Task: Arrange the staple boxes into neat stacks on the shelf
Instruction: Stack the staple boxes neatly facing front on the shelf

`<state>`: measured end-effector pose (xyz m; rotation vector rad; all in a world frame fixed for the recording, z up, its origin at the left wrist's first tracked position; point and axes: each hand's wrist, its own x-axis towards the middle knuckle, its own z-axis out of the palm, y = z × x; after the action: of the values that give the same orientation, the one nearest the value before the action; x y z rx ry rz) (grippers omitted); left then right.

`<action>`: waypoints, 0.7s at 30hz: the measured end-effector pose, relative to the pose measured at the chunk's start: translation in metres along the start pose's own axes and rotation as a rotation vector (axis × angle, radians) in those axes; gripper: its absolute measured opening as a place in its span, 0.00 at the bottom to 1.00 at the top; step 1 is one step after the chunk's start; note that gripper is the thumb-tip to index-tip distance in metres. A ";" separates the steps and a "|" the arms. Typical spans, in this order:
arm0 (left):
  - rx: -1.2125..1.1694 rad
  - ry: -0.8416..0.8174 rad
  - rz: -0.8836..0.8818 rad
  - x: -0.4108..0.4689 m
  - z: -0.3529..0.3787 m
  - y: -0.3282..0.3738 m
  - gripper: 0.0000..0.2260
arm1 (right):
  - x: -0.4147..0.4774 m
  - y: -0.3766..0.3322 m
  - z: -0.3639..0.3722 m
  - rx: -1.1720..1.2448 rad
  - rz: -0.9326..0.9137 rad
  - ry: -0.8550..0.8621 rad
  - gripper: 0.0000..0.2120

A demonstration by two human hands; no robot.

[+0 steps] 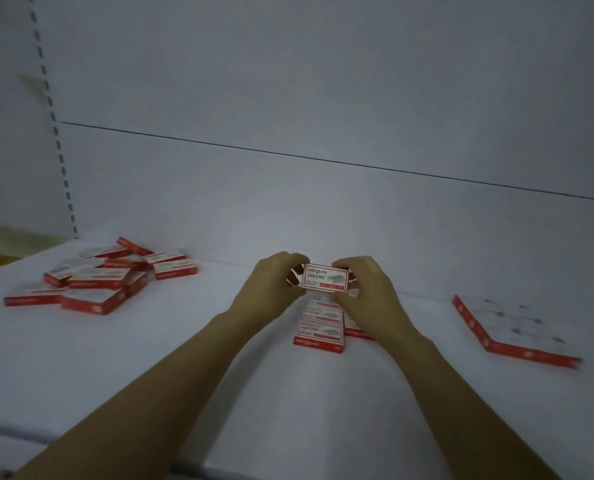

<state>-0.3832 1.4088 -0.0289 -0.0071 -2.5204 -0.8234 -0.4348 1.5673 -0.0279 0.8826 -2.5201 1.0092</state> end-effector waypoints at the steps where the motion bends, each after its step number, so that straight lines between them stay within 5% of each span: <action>1: -0.036 0.014 0.004 0.003 0.009 0.005 0.16 | -0.002 0.007 -0.003 0.015 0.014 0.034 0.18; 8: -0.210 0.070 -0.006 0.015 0.039 0.007 0.19 | -0.006 0.032 -0.014 0.048 0.056 0.059 0.21; 13: -0.530 -0.031 -0.148 0.013 0.027 -0.002 0.20 | -0.001 0.032 -0.025 0.325 0.205 -0.044 0.22; 17: -0.751 -0.032 -0.258 0.011 0.014 -0.001 0.11 | 0.002 0.032 -0.029 0.543 0.292 -0.125 0.16; 21: -0.819 -0.101 -0.400 0.011 0.014 0.005 0.16 | 0.005 0.026 -0.023 0.783 0.456 -0.150 0.17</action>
<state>-0.3984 1.4187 -0.0310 0.1912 -2.1124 -1.9980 -0.4546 1.5958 -0.0225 0.5529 -2.4964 2.2369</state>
